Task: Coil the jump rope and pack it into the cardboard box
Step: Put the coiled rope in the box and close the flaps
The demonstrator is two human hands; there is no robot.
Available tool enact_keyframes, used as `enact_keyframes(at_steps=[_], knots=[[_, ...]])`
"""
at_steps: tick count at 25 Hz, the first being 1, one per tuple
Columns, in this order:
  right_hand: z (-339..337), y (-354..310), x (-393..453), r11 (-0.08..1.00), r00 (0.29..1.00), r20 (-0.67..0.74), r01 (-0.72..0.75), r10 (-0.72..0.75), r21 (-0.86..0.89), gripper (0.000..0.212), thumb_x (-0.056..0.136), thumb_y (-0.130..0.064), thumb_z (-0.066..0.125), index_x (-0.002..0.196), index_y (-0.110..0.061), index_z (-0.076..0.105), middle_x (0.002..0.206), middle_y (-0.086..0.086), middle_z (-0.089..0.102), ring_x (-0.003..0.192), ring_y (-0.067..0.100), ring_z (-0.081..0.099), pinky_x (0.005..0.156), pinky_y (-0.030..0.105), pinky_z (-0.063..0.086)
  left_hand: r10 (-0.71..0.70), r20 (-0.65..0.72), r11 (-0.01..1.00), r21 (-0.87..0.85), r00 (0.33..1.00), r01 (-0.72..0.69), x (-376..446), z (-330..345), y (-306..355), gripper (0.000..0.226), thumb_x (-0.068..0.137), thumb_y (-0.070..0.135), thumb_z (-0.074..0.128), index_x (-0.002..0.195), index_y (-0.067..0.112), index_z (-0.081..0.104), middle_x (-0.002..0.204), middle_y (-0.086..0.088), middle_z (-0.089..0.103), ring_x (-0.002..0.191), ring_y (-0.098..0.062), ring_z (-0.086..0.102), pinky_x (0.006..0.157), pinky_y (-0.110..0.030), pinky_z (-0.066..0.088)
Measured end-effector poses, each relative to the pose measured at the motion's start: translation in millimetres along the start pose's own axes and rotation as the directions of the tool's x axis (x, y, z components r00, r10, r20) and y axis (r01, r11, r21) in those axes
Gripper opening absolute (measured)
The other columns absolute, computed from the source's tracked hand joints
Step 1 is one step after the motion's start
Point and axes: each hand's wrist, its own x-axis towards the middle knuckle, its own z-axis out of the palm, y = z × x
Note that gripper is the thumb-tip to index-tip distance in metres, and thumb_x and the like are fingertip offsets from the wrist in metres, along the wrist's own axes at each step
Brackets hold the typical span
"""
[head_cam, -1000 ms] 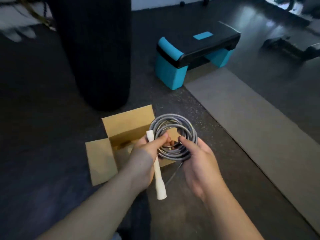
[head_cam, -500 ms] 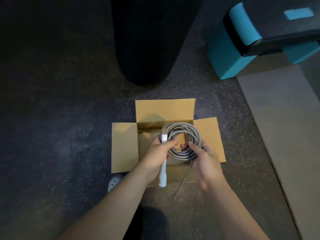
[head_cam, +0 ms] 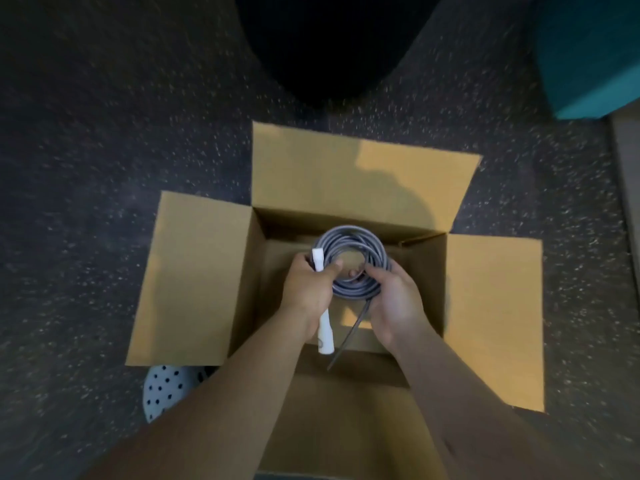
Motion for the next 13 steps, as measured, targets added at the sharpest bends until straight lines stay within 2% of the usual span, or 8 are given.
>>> enact_keyframes(at_steps=[2,3,5,6,8,10,11,13], knots=[[-9,17,41,0.994,0.999,-0.033,-0.004,0.000,-0.113,0.028,0.096,-0.004,0.060,0.122,-0.009,0.068,0.112,0.015,0.077,0.109,0.033,0.072,0.099,0.047,0.055,0.041,-0.052,0.994,0.104,0.998,-0.035,36,15,-20,0.035,0.091,0.026,0.071,0.120,0.011,0.058,0.108,-0.003,0.070,0.098,-0.024,0.068,0.084,-0.039,0.055],[-13,24,60,0.963,0.998,-0.045,0.033,-0.047,-0.267,0.025,0.094,-0.004,0.063,0.117,-0.009,0.069,0.108,0.012,0.077,0.108,0.031,0.072,0.096,0.041,0.055,0.057,-0.072,0.986,0.158,0.996,-0.045,53,19,-28,0.039,0.091,0.023,0.071,0.124,0.009,0.054,0.109,-0.003,0.067,0.099,-0.025,0.066,0.080,-0.036,0.053],[-19,39,87,0.770,0.982,-0.012,0.141,-0.189,-0.622,0.023,0.088,-0.008,0.072,0.109,-0.014,0.065,0.104,0.004,0.073,0.108,0.026,0.069,0.089,0.032,0.051,0.106,-0.106,0.943,0.327,0.989,-0.066,75,24,-43,0.039,0.092,0.017,0.068,0.125,0.005,0.049,0.110,-0.008,0.063,0.103,-0.029,0.064,0.077,-0.031,0.045],[-20,46,95,0.651,0.969,0.019,0.180,-0.246,-0.738,0.028,0.086,-0.012,0.075,0.110,-0.017,0.062,0.107,0.003,0.070,0.109,0.024,0.067,0.090,0.031,0.050,0.148,-0.121,0.905,0.417,0.982,-0.085,82,25,-49,0.036,0.092,0.014,0.067,0.123,0.004,0.050,0.116,-0.012,0.063,0.107,-0.033,0.063,0.078,-0.031,0.044],[-18,55,99,0.429,0.943,0.065,0.209,-0.325,-0.879,0.037,0.086,-0.023,0.076,0.119,-0.014,0.060,0.125,0.008,0.059,0.119,0.026,0.056,0.099,0.033,0.045,0.270,-0.147,0.823,0.549,0.951,-0.149,87,23,-57,0.032,0.091,0.014,0.067,0.119,0.004,0.056,0.126,-0.018,0.055,0.112,-0.037,0.058,0.089,-0.037,0.045],[-13,60,98,0.247,0.912,0.080,0.192,-0.403,-0.950,0.047,0.087,-0.029,0.075,0.128,-0.015,0.057,0.136,0.012,0.050,0.126,0.032,0.049,0.106,0.040,0.042,0.386,-0.175,0.706,0.688,0.906,-0.168,88,19,-61,0.034,0.089,0.024,0.070,0.118,0.010,0.062,0.125,-0.015,0.053,0.115,-0.036,0.054,0.095,-0.044,0.047],[-9,60,96,0.226,0.902,0.090,0.201,-0.423,-0.953,0.048,0.087,-0.027,0.075,0.129,-0.016,0.055,0.136,0.011,0.050,0.125,0.033,0.050,0.105,0.042,0.044,0.422,-0.182,0.654,0.739,0.888,-0.159,88,18,-63,0.036,0.087,0.028,0.071,0.118,0.014,0.061,0.123,-0.012,0.056,0.117,-0.034,0.053,0.095,-0.046,0.047],[-2,64,92,0.306,0.909,0.098,0.235,-0.405,-0.922,0.048,0.089,-0.019,0.073,0.129,-0.021,0.048,0.134,0.009,0.050,0.120,0.032,0.056,0.099,0.045,0.049,0.395,-0.211,0.699,0.701,0.894,-0.144,88,14,-65,0.042,0.083,0.031,0.076,0.117,0.019,0.054,0.123,-0.007,0.059,0.116,-0.032,0.056,0.091,-0.050,0.051]])
